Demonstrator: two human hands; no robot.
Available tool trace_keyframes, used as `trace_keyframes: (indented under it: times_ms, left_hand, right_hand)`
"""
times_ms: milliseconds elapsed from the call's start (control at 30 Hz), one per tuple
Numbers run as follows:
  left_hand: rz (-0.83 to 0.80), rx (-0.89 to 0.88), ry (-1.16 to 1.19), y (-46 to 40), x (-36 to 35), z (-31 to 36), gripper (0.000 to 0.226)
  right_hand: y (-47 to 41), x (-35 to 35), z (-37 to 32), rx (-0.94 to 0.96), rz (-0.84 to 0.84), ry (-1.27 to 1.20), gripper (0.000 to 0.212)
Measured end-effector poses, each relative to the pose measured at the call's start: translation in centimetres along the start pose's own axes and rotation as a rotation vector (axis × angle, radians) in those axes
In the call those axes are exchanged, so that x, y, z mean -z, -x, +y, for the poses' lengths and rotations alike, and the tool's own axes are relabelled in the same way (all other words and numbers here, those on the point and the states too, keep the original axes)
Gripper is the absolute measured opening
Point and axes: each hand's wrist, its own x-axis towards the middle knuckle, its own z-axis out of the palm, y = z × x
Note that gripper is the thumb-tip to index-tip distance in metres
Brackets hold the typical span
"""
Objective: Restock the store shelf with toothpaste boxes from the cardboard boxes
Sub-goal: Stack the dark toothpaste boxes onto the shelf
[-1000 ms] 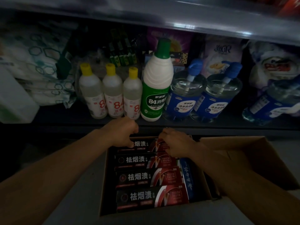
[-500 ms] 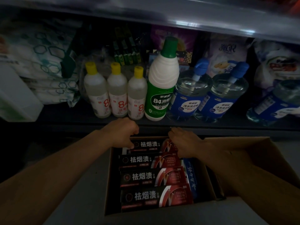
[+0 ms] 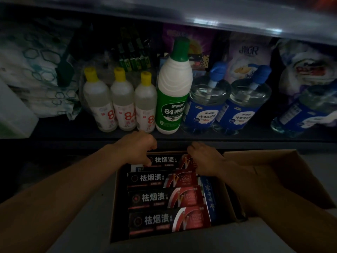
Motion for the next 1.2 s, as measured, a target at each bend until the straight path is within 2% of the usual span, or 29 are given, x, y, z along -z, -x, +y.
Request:
trace_keyframes:
  times_ms: [167,300,467,600,800,967,1133,1200]
  left_hand:
    - [0.011,-0.016,-0.009,-0.2,0.9,0.5,0.045]
    - [0.044,-0.001,0.027,1.0,3.1,1.4,0.047]
    - [0.106,0.006,-0.033,4.0,8.2,4.5,0.051]
    - [0.205,-0.001,-0.049,7.3,12.5,7.2,0.065]
    - [0.273,-0.023,-0.072,12.7,18.2,10.2,0.07]
    - [0.289,-0.004,0.008,16.3,21.9,11.4,0.063]
    - [0.282,-0.02,0.121,18.7,25.2,11.8,0.036]
    - [0.293,-0.02,0.235,19.4,26.3,12.1,0.03]
  right_hand:
    - [0.8,1.6,1.1,-0.018,0.02,-0.046,0.059]
    - [3.5,3.8,2.0,-0.057,0.074,-0.049,0.06]
    - [8.4,8.1,2.1,-0.054,0.274,0.019,0.044]
    - [12.6,13.4,0.9,-0.074,0.38,0.106,0.049]
    - [18.7,20.4,-1.1,-0.089,0.583,0.227,0.047]
    - [21.9,24.4,-2.3,-0.079,0.707,0.279,0.047]
    - [23.7,28.0,-3.0,-0.055,0.863,0.333,0.043]
    - [24.0,29.1,-3.1,-0.035,0.913,0.343,0.041]
